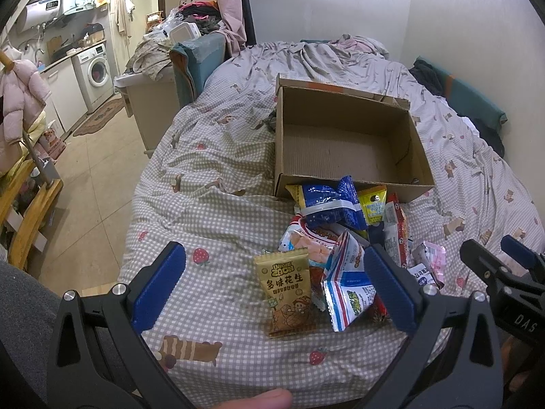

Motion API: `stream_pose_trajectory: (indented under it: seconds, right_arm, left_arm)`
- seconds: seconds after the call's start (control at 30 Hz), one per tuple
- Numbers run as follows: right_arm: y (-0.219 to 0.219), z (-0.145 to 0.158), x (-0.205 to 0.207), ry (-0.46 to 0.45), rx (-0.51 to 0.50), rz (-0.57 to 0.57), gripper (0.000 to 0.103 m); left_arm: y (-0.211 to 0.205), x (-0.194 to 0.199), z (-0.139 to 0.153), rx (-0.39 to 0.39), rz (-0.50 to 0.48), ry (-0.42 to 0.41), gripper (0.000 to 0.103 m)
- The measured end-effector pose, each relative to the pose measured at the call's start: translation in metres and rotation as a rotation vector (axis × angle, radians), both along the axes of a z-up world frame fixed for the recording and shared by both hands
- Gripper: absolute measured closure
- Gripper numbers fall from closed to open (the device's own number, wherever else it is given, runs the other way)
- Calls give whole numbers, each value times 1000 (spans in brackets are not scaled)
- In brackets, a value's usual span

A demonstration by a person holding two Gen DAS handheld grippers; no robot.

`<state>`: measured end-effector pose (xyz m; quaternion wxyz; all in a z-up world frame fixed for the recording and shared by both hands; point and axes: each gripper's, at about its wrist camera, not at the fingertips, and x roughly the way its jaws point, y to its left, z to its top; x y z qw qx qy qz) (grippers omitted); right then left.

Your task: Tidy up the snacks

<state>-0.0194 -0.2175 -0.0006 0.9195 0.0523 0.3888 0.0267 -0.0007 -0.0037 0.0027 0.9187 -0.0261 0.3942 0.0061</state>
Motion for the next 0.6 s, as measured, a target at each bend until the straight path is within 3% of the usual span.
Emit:
stream_pose_trajectory:
  seconds: [0.6]
  right_arm:
    - [3,-2,2,14,8,10,0]
  left_arm:
    - [8,6,8,-4,4,10,0]
